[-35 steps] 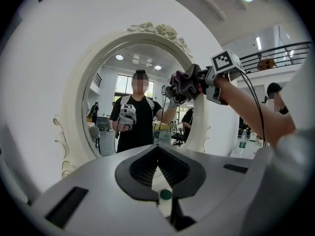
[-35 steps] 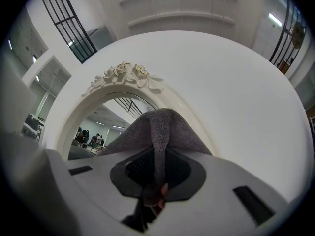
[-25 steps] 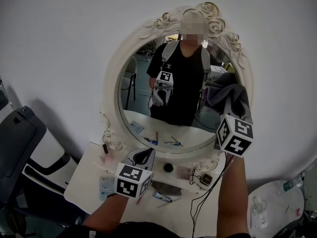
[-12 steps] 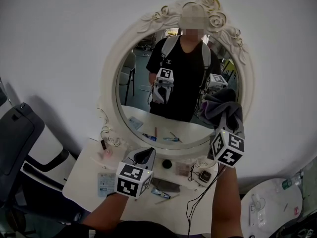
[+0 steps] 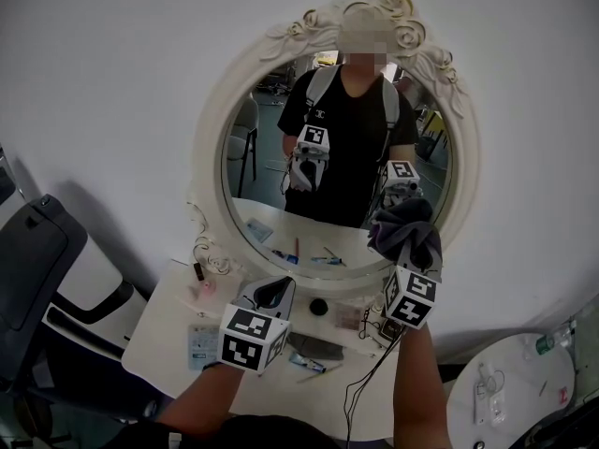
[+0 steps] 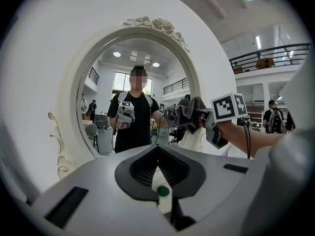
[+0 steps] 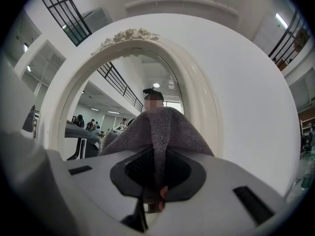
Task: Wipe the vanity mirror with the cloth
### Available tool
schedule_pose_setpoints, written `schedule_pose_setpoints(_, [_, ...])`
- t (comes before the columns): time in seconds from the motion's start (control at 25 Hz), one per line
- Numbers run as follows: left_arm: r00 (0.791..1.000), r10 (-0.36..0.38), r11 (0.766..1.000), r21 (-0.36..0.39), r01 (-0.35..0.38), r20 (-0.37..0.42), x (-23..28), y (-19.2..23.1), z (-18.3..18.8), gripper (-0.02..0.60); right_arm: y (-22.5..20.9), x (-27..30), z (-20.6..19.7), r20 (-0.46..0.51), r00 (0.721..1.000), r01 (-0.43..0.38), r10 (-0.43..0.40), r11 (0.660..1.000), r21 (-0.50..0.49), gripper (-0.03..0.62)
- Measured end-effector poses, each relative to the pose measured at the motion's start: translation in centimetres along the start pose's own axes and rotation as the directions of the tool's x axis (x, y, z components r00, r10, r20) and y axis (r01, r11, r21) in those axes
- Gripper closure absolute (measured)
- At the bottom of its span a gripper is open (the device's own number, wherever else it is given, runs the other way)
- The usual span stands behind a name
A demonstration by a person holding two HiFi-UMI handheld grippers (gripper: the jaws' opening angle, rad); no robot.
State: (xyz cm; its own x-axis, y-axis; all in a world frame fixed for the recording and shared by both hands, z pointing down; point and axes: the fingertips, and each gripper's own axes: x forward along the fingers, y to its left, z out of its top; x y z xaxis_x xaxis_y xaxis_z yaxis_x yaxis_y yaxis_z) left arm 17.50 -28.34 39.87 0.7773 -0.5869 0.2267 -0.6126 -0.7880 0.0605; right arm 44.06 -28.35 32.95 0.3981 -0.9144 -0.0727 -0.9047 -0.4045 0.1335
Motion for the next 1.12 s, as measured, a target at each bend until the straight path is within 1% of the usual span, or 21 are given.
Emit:
schedule_pose_setpoints(0.2, [1.0, 0.008, 1.0, 0.0, -0.008, -0.004, -0.3, 0.3, -0.2, 0.575, 1.0, -0.1, -3.7, -0.061, 0.998, -0.006, 0.004, 0.999, -0.035, 0.556])
schedule_pose_setpoints(0.32, [1.0, 0.013, 1.0, -0.002, -0.013, -0.004, -0.5, 0.7, -0.3, 0.575, 1.6, -0.2, -5.4, -0.098, 0.995, -0.014, 0.01, 0.999, -0.037, 0.556])
schedule_pose_setpoints(0.4, [1.0, 0.017, 1.0, -0.005, -0.017, -0.004, -0.6, 0.8, -0.3, 0.575, 2.2, -0.2, -6.7, -0.129, 0.991, -0.028, 0.022, 0.999, -0.044, 0.556])
schedule_pose_setpoints(0.48, [1.0, 0.018, 1.0, -0.006, -0.018, -0.005, -0.6, 0.9, -0.4, 0.575, 3.0, -0.1, -8.3, -0.177, 0.983, -0.059, 0.045, 0.996, -0.072, 0.556])
schedule_pose_setpoints(0.64, [1.0, 0.025, 1.0, -0.01, -0.025, -0.004, -0.9, 1.1, -0.5, 0.575, 5.6, -0.1, -12.4, -0.284, 0.953, -0.144, 0.104, 0.982, -0.123, 0.556])
schedule_pose_setpoints(0.84, [0.999, 0.052, 0.998, -0.019, -0.052, -0.009, -1.9, 2.3, -1.2, 0.575, 8.4, -0.1, -16.3, -0.38, 0.91, -0.213, 0.165, 0.973, -0.086, 0.556])
schedule_pose_setpoints(0.88, [0.998, 0.062, 0.998, -0.025, -0.062, -0.011, -2.2, 2.8, -1.4, 0.575, 9.3, -0.1, -17.2, -0.405, 0.895, -0.238, 0.187, 0.968, -0.079, 0.556])
schedule_pose_setpoints(0.96, [0.996, 0.084, 0.996, -0.038, -0.084, -0.017, -2.8, 3.8, -1.9, 0.575, 12.0, -0.1, -19.5, -0.476, 0.842, -0.322, 0.254, 0.945, -0.065, 0.556])
schedule_pose_setpoints(1.0, [0.995, 0.094, 0.995, -0.041, -0.095, -0.018, -3.1, 4.2, -2.0, 0.575, 13.6, 0.0, -20.5, -0.499, 0.82, -0.354, 0.279, 0.934, -0.059, 0.556])
schedule_pose_setpoints(1.04, [0.994, 0.104, 0.994, -0.043, -0.105, -0.018, -3.4, 4.5, -2.1, 0.575, 14.9, 0.2, -21.3, -0.505, 0.813, -0.366, 0.29, 0.929, -0.054, 0.556])
schedule_pose_setpoints(1.12, [0.992, 0.121, 0.992, -0.043, -0.122, -0.018, -4.2, 5.2, -2.2, 0.575, 16.4, 0.2, -22.1, -0.496, 0.817, -0.348, 0.294, 0.937, -0.018, 0.556])
